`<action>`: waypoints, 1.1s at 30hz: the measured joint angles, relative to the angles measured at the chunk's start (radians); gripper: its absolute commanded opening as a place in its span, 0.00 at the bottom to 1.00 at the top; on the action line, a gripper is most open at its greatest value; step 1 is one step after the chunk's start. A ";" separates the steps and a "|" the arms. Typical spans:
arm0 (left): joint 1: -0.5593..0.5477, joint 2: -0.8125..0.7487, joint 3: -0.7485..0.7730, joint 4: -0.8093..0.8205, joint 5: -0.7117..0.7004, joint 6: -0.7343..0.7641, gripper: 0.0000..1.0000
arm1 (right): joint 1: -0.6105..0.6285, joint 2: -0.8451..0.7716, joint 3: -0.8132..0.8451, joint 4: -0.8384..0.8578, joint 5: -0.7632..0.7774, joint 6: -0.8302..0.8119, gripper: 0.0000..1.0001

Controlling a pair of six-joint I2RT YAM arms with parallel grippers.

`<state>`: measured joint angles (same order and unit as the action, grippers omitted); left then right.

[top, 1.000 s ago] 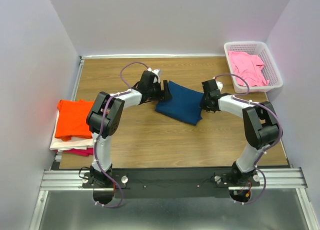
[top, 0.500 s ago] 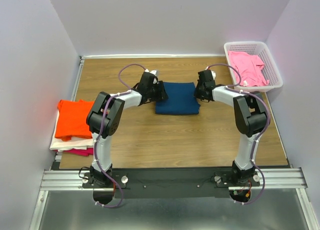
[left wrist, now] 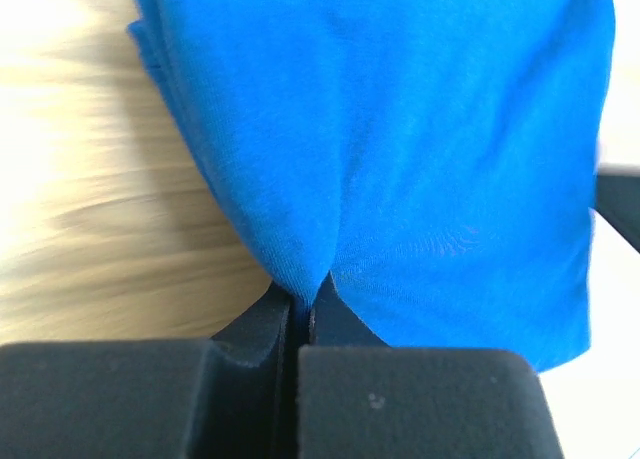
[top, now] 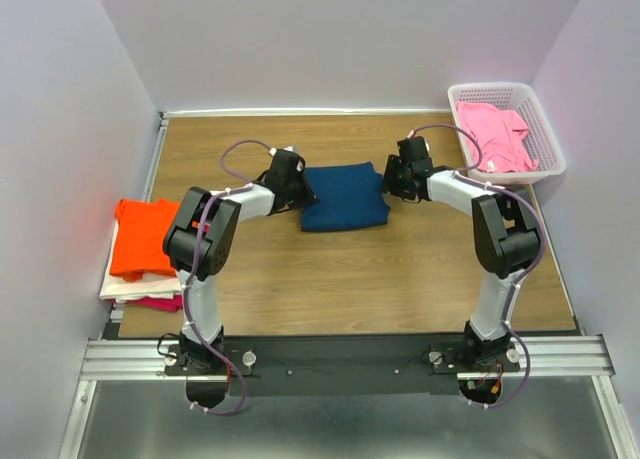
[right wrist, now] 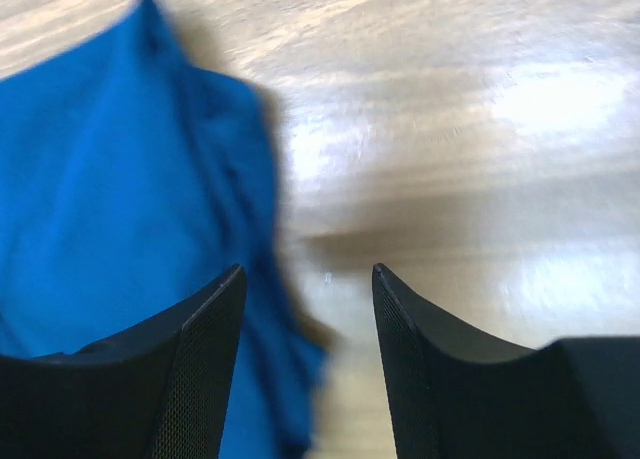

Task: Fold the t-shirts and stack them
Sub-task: Neatly place the folded tshirt to the corner

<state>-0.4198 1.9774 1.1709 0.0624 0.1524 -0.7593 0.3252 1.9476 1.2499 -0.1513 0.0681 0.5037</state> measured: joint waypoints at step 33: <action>0.439 -0.227 0.410 -1.036 -0.639 -0.253 0.00 | 0.039 -0.267 -0.101 -0.092 -0.061 0.010 0.61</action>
<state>0.0196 1.7500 1.5806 -0.9733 -0.4862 -1.0122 0.3637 1.6806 1.1488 -0.2428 0.0067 0.5137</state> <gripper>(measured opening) 0.052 0.609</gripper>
